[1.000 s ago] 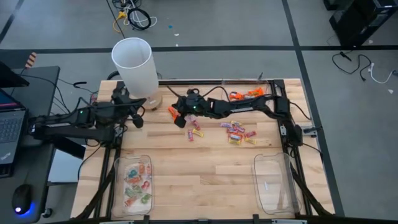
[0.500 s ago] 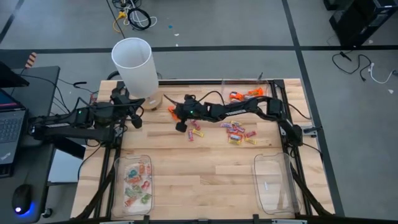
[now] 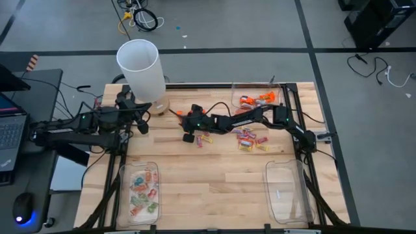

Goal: Sort candy
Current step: Put the large orange chocolate bar into the top right transparent bin

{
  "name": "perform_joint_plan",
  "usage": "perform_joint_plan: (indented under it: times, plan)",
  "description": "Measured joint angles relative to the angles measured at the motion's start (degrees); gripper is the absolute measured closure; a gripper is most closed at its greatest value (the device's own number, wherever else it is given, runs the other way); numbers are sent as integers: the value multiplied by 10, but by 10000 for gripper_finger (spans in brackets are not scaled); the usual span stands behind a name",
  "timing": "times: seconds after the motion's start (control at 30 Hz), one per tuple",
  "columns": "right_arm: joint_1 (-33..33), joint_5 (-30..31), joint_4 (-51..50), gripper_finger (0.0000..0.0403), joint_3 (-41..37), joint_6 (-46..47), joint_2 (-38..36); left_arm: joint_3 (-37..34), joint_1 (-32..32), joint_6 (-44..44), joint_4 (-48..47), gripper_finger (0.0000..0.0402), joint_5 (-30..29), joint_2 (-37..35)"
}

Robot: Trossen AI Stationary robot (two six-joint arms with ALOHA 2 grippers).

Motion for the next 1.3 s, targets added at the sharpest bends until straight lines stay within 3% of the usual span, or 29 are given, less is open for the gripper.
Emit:
perform_joint_plan:
  times: [0.27,0.93,1.17,1.3]
  plan:
    - [-2,-6,-17,225,0,30,0,0,0,0,-1,401,0,0]
    - [-2,-16,-17,223,-13,44,0,0,0,-2,-8,401,0,0]
    - [-3,-26,-4,223,-13,49,-1,0,0,-2,-8,401,0,0]
    - [-3,-26,51,224,-12,85,-1,0,0,-2,-8,401,0,0]
